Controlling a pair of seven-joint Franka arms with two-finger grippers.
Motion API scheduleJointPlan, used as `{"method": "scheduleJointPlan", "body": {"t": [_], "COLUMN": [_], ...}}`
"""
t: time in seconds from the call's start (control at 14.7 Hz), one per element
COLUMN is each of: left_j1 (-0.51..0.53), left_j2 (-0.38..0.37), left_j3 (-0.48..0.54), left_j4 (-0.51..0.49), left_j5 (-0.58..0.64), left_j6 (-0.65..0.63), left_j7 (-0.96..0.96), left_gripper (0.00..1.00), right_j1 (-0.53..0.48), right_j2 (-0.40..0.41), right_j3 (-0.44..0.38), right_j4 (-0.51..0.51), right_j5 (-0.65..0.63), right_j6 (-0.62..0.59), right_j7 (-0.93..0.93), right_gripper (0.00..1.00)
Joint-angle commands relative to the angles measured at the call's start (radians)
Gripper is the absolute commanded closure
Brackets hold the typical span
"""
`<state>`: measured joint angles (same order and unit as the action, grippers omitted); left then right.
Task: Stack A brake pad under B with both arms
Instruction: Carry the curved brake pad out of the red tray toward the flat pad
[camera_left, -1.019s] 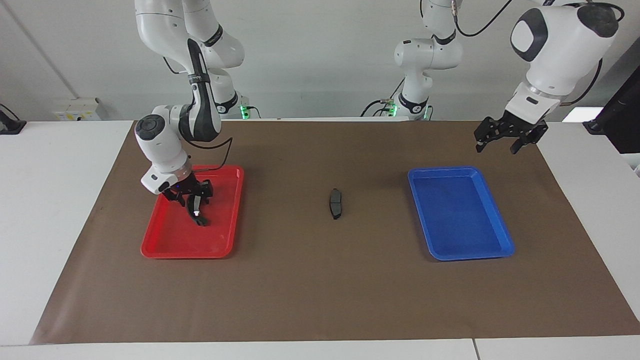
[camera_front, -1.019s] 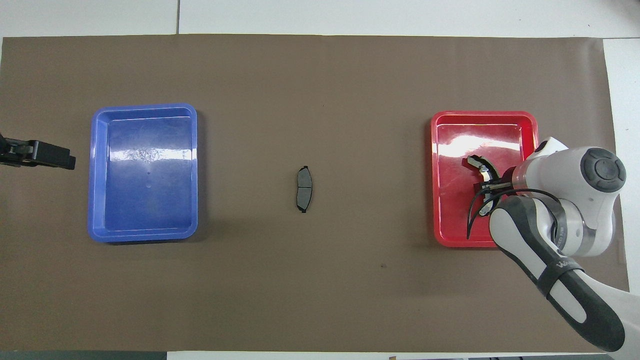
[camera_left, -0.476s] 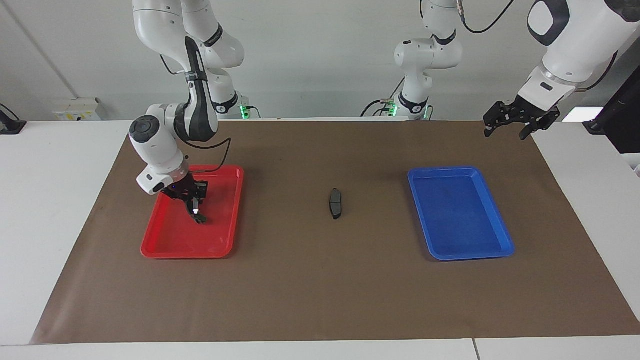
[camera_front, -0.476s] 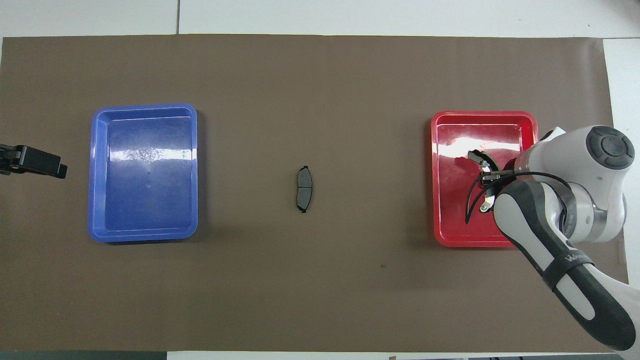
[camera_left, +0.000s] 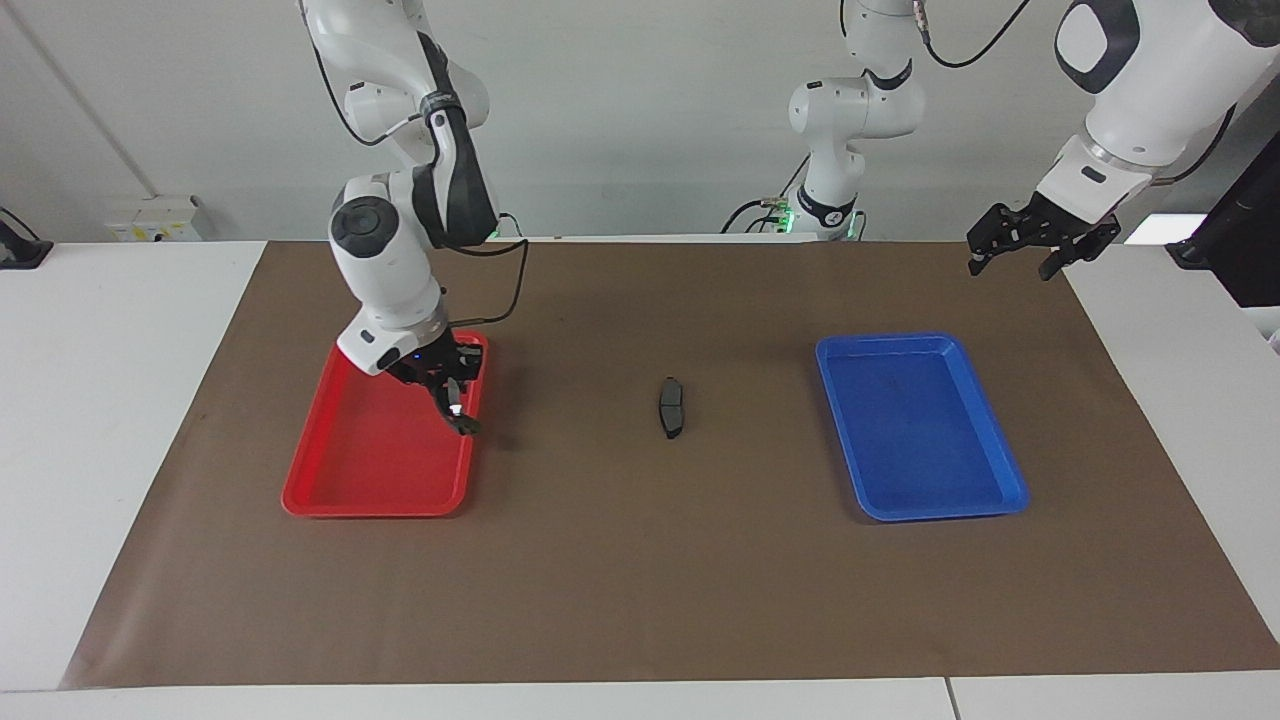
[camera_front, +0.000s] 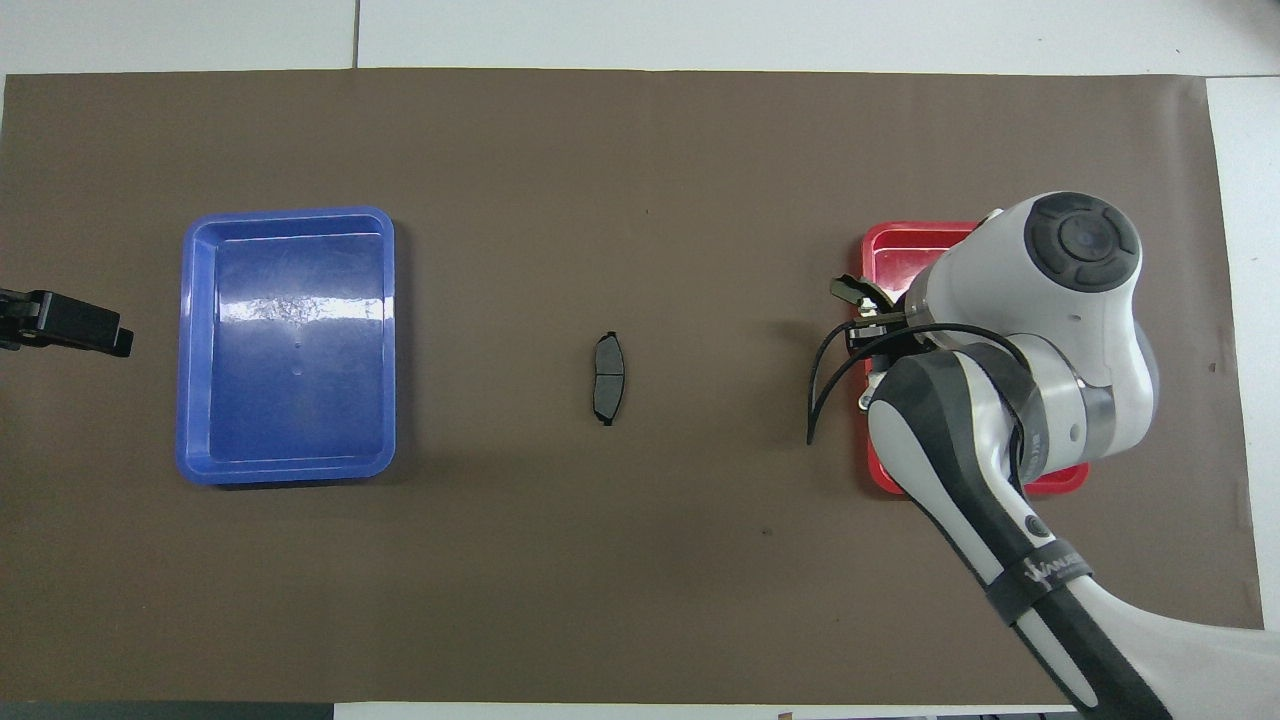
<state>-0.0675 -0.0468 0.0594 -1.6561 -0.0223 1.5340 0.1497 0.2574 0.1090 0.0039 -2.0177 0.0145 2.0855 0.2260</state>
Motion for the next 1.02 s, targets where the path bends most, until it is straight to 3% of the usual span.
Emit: {"method": "scheduleJointPlan", "body": {"t": [0.0,0.2,0.48,0.95], "left_j1": [0.012,0.011,0.012,0.012], "left_j2": [0.002,0.002,0.002,0.002], "left_j3": [-0.006,-0.006,-0.006,-0.006], "left_j4": [0.01,0.01,0.01,0.009], "left_j5": [0.002,0.002,0.002,0.002], "left_j6": [-0.014,-0.012,-0.014,-0.014], "left_j7": [0.007,0.007,0.007,0.007], "left_gripper": [0.01,0.01,0.01,0.01], "right_j1": [0.098,0.181,0.302,0.396], "right_j2": [0.03,0.075,0.24,0.34], "right_j3": [-0.002,-0.002,-0.004,-0.002], "right_j4": [0.057,0.112,0.295,0.317], "right_j5": [0.001,0.005,0.005,0.001], "right_j6": [-0.015,-0.01,-0.032,0.109], "right_j7": [0.148,0.217,0.384,0.546], "right_gripper": [1.0,1.0,1.0,1.0]}}
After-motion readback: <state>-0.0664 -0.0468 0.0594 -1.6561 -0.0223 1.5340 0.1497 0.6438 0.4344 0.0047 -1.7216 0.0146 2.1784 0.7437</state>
